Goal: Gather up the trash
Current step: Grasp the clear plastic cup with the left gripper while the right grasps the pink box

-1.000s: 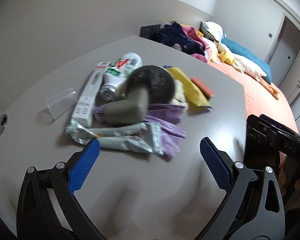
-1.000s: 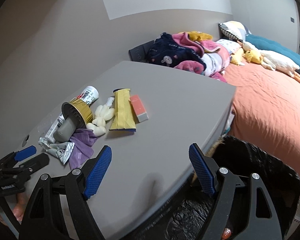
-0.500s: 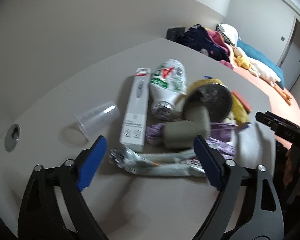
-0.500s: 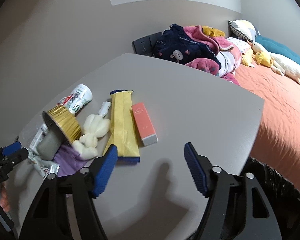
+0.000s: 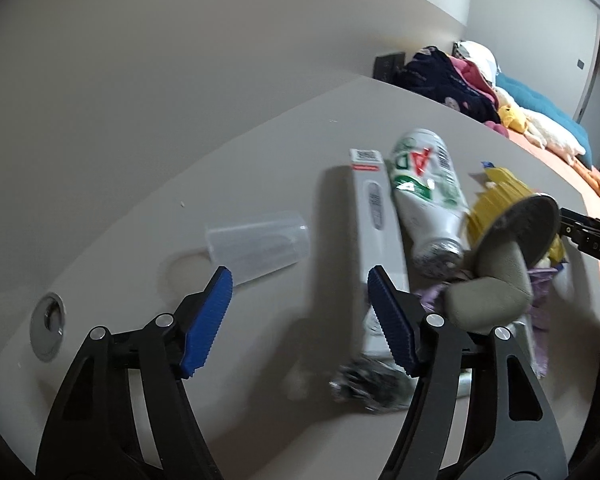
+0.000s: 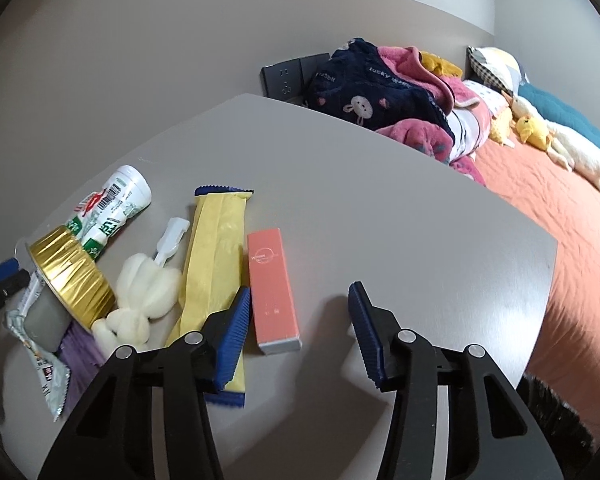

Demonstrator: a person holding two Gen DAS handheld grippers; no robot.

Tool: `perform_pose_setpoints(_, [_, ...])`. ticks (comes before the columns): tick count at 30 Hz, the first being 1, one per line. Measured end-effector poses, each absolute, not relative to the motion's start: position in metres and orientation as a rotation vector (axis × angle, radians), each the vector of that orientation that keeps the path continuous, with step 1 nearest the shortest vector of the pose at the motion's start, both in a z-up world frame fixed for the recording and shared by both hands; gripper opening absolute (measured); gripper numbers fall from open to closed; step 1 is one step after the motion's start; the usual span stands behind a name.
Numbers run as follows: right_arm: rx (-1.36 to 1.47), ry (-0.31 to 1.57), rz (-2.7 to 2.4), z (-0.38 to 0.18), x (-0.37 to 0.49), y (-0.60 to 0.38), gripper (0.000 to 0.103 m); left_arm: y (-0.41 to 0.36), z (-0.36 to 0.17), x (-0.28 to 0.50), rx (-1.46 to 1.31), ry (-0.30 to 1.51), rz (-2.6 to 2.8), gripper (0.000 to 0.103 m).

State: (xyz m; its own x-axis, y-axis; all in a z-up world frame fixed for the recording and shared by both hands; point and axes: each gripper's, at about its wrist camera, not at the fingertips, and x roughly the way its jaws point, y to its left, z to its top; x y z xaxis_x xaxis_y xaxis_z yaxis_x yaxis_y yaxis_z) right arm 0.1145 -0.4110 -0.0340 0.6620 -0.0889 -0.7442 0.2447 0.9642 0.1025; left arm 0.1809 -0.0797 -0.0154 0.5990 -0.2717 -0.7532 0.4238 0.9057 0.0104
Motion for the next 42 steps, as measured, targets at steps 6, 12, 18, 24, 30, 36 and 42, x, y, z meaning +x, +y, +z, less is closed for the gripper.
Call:
perform_pose_setpoints(6, [0.173,0.827,-0.202,-0.035,0.123,-0.413,0.052,-0.070,-0.013,0.198,0.176,0.840,-0.368,0.069])
perform_pose_setpoints(12, [0.142,0.835,-0.204,-0.036,0.133,-0.413,0.052,-0.075,-0.021,0.222,0.160,0.852,-0.350,0.079])
perform_pose_setpoints(18, [0.114,0.850,-0.199,-0.035,0.140,-0.414,0.041,-0.078,-0.039,0.238,0.149,0.905,-0.332,0.065])
perform_pose_setpoints(24, [0.180,0.848,-0.183,-0.034,0.141,-0.426,0.021,-0.072,-0.036,0.234,0.140,0.884,-0.320,0.065])
perform_pose_setpoints(30, [0.220,0.840,-0.177,-0.031,0.132,-0.430,0.021,-0.066,-0.030,0.226,0.114,0.882,-0.324,0.065])
perform_pose_setpoints(36, [0.262,0.811,-0.158,-0.019,0.113,-0.426,0.021,-0.060,-0.019,0.211,0.088,0.865,-0.327,0.065])
perform_pose_setpoints(42, [0.282,0.788,-0.147,-0.007,0.088,-0.418,0.021,-0.062,-0.006,0.186,0.075,0.850,-0.349,0.065])
